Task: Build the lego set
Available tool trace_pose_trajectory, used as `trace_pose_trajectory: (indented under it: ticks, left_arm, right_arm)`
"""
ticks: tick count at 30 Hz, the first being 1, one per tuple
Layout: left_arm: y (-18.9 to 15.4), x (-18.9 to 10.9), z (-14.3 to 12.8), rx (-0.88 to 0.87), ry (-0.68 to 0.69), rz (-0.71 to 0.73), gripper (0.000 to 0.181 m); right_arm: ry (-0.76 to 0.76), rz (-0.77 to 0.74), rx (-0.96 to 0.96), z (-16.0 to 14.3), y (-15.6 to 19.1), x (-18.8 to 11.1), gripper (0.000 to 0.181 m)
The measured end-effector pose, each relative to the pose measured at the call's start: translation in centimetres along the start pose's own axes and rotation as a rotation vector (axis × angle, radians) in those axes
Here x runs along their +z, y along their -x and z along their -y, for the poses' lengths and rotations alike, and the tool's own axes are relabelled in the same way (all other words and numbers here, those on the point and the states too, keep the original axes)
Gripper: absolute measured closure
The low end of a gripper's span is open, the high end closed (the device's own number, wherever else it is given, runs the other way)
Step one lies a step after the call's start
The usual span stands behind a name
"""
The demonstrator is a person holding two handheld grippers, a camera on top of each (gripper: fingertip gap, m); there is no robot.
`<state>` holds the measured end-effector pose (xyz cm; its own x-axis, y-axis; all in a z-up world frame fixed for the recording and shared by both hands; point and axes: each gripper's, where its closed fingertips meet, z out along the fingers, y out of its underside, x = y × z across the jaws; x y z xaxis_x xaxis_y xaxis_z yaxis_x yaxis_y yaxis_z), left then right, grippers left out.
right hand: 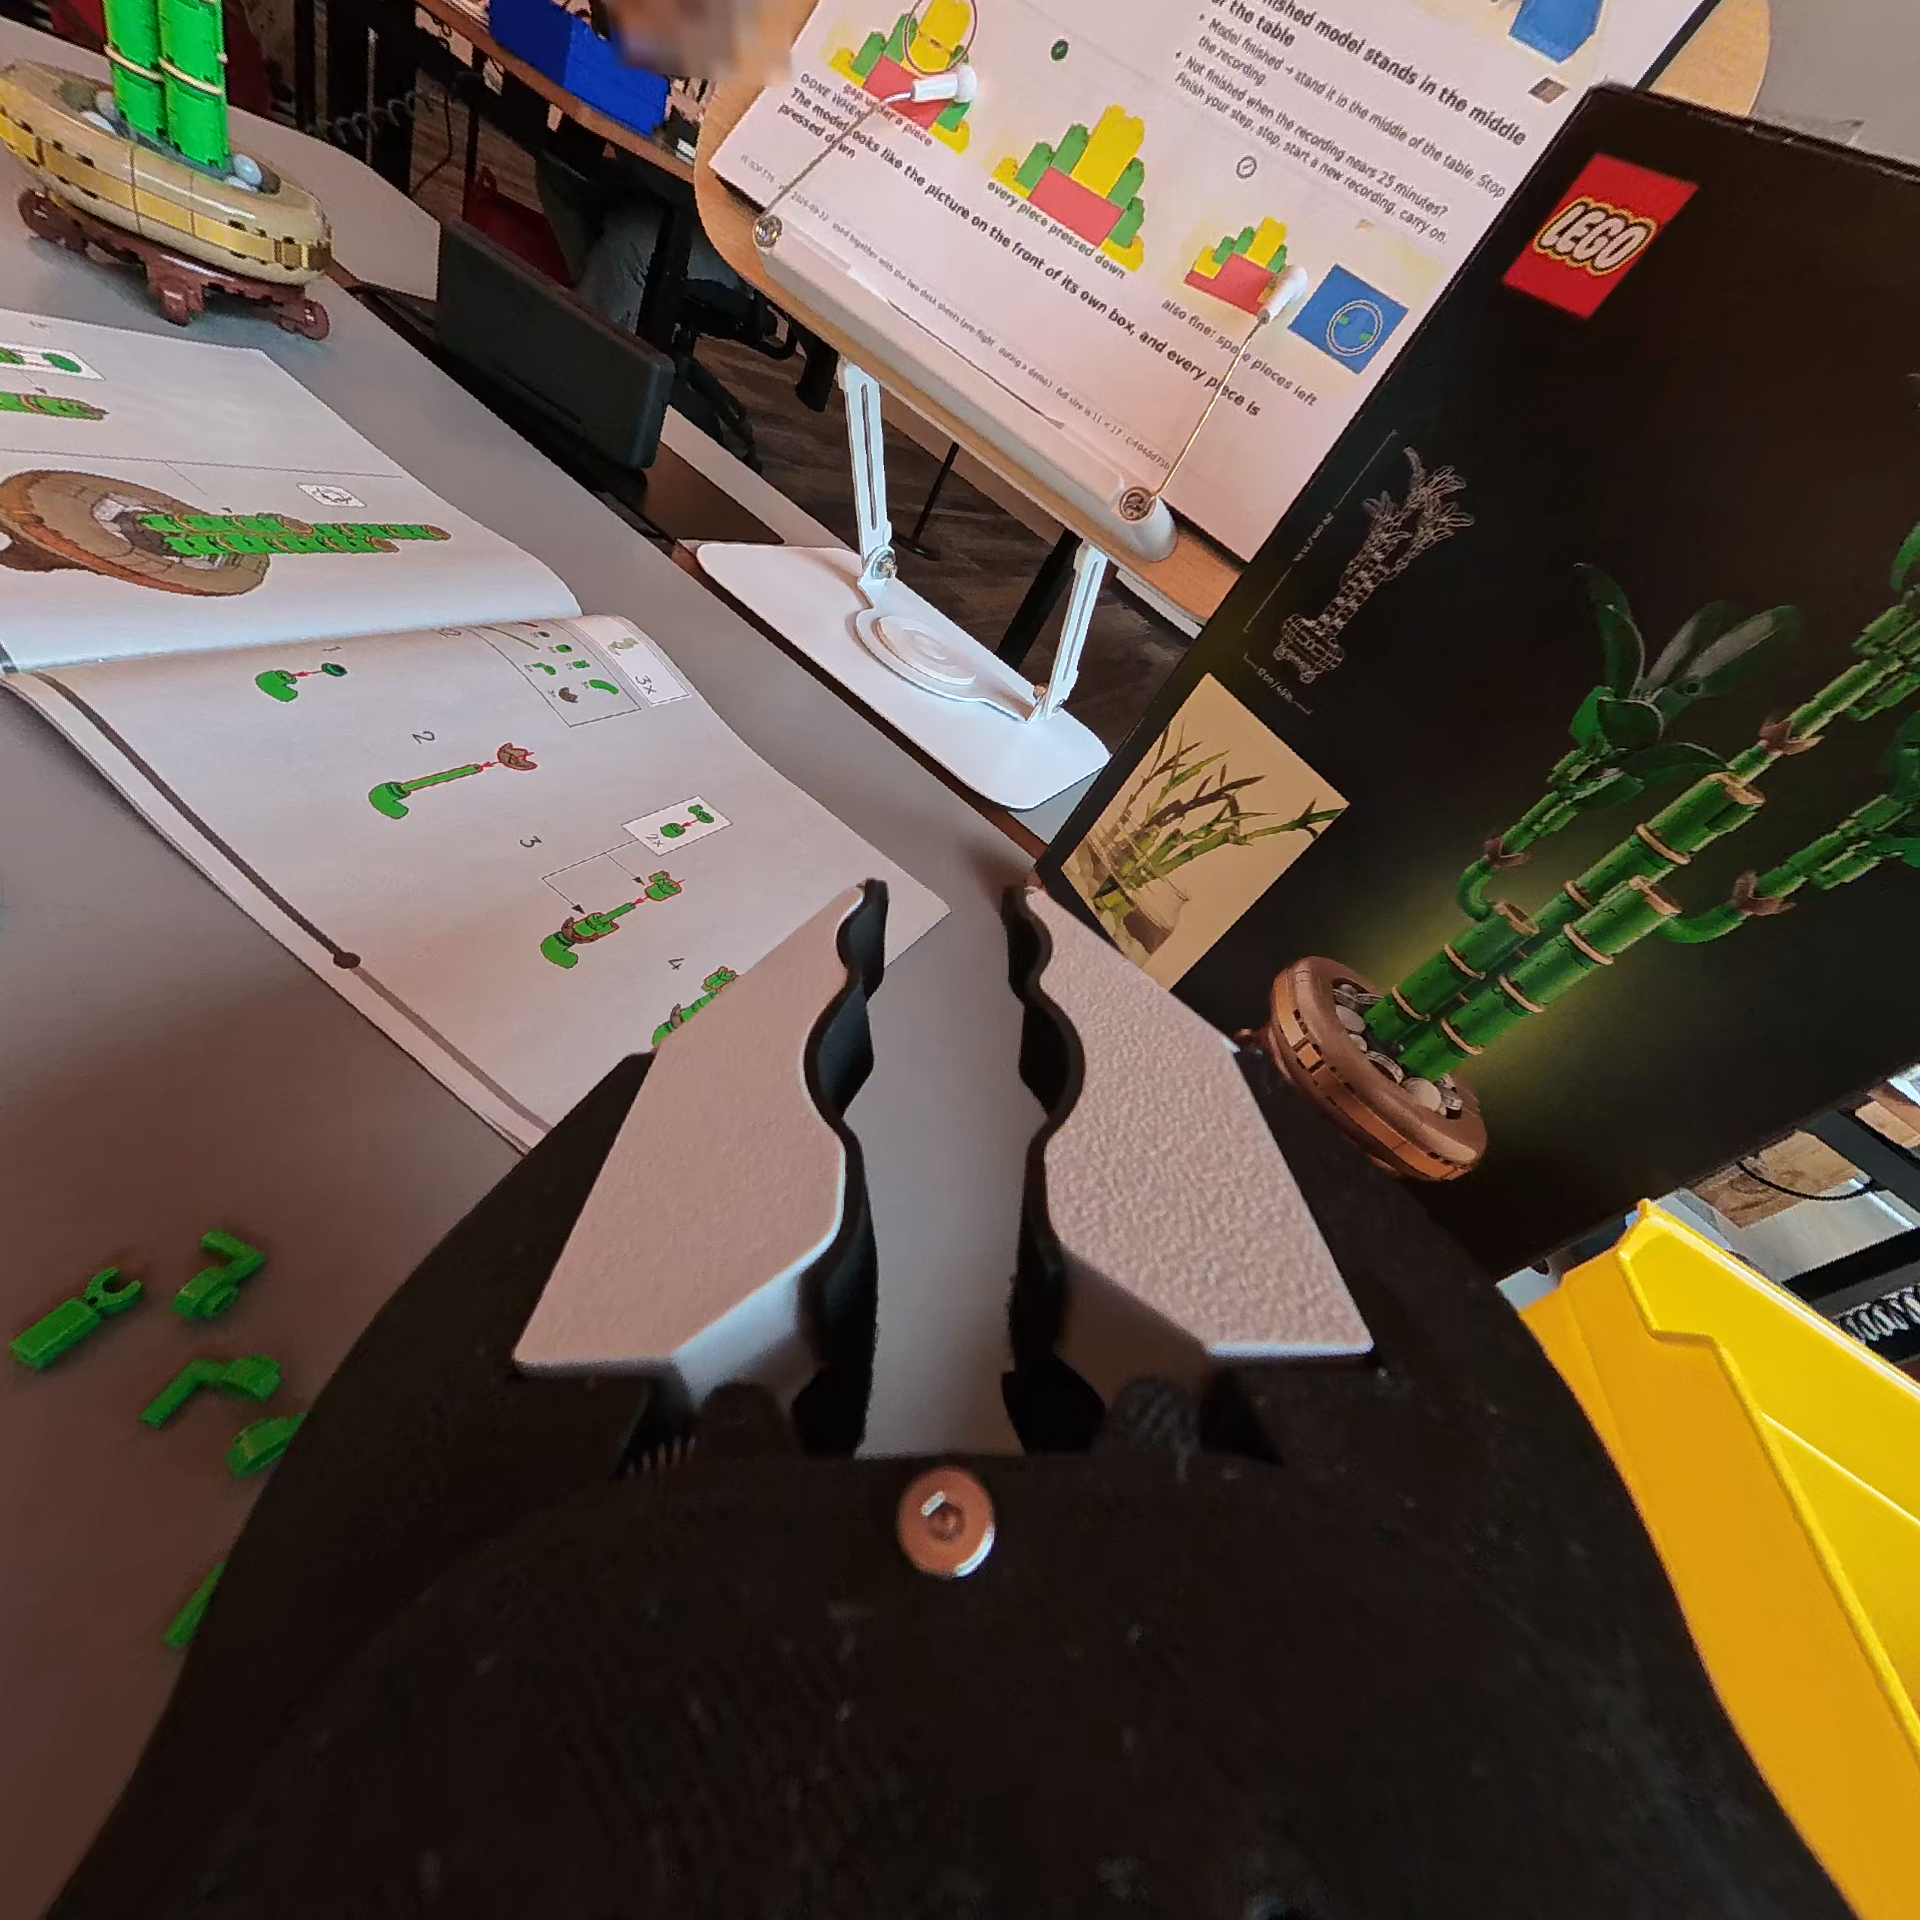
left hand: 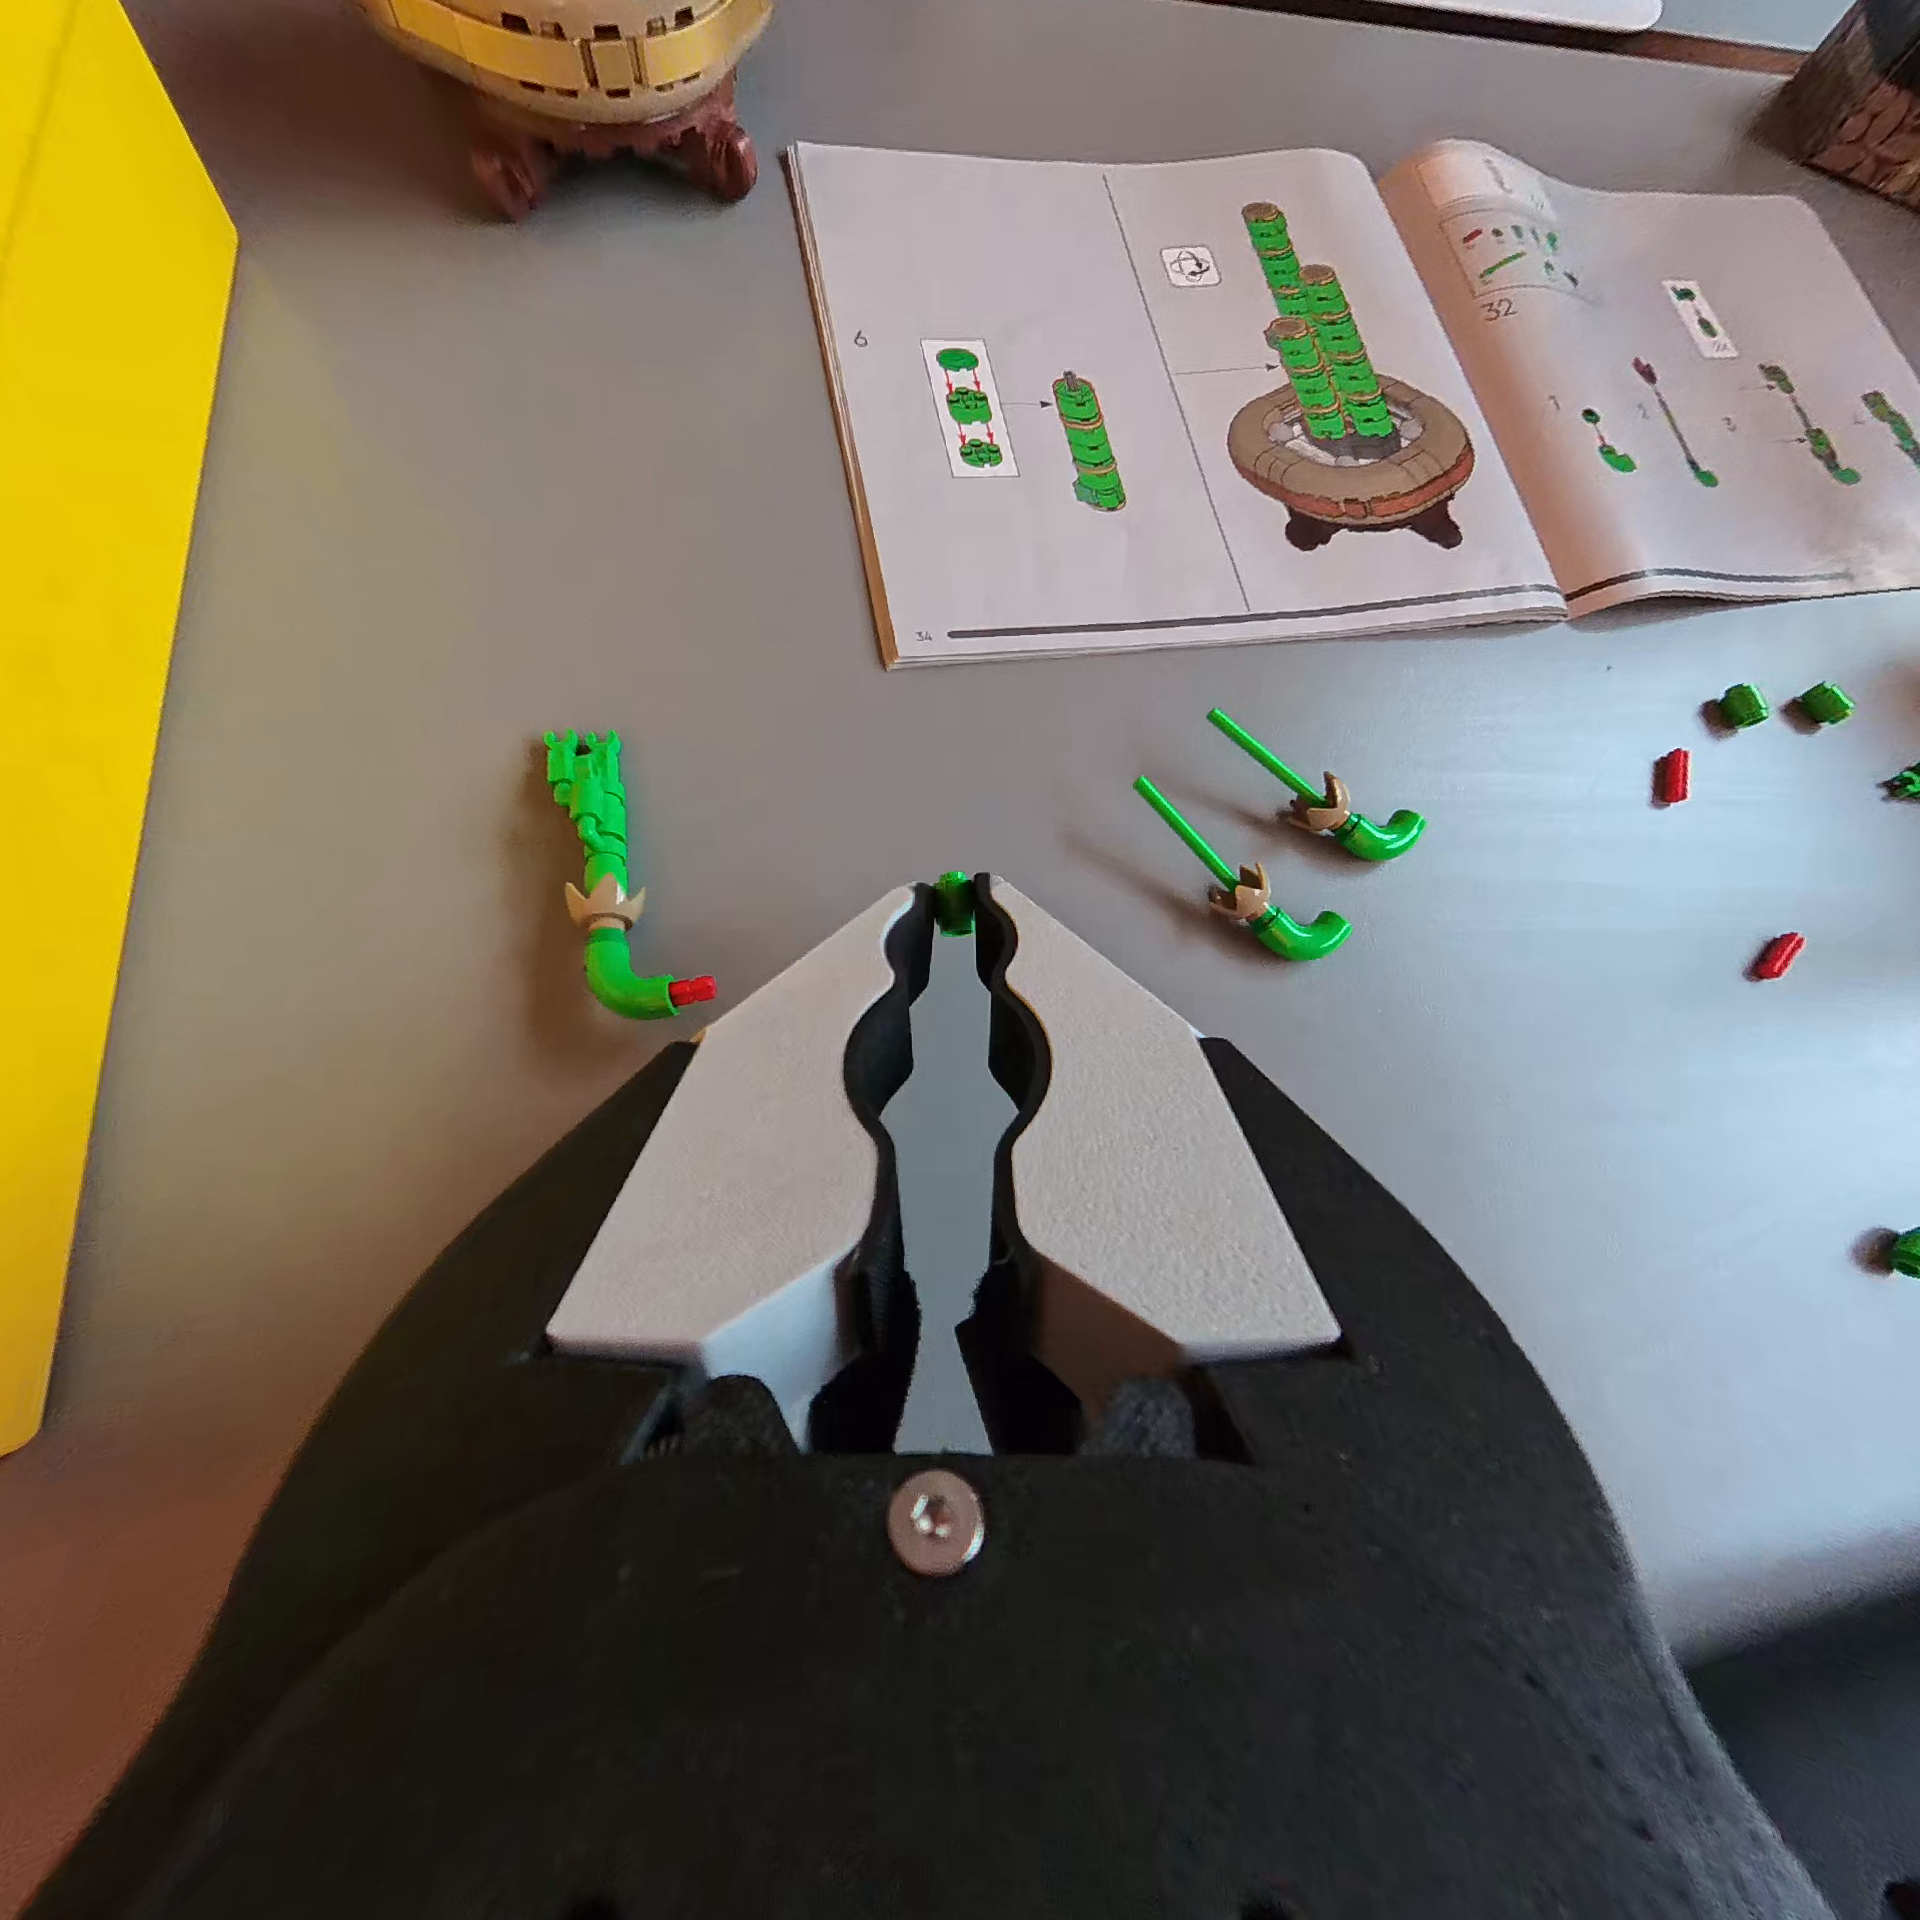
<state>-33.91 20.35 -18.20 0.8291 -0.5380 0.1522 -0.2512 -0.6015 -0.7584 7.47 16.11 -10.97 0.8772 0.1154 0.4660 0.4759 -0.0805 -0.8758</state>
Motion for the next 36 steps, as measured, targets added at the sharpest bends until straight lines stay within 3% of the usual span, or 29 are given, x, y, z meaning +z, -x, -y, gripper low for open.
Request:
trace_pose_trajectory:
  ticks: [3,8,13,18,23,29,36]
  left_arm:
    - [-1.2,-0.2,1.0,-0.019,-0.049,-0.065,0.176]
    - [-8.7,-1.5,4.5,-0.123,-0.185,-0.441,0.176]
    - [-16.2,-1.1,5.7,-0.073,-0.120,-0.667,0.176]
    - [-22.6,-0.9,8.0,-0.029,-0.093,-0.842,0.176]
    - [-27.5,-0.1,10.1,-0.026,-0.061,-1.027,0.176]
    - [-30.0,-0.6,10.2,-0.232,-0.073,-1.272,0.177]
    - [-30.0,-1.5,9.1,-0.236,-0.090,-1.303,0.177]
  right_arm:
    - [-0.024,-0.014,-0.003,0.5,-0.3,-0.2,0.160]
    - [-0.118,0.003,-0.029,3.2,0.3,-1.2,0.158]
    - [-0.278,0.175,-0.208,7.9,5.9,-3.4,0.155]
    - [-0.319,0.418,-0.325,8.8,12.5,-5.2,0.144]
    - [-0.333,0.387,-0.266,9.9,12.4,-5.3,0.143]
    - [-0.376,0.369,-0.164,11.2,11.7,-5.7,0.152]
    - [-0.379,0.363,-0.171,11.9,12.3,-6.1,0.161]
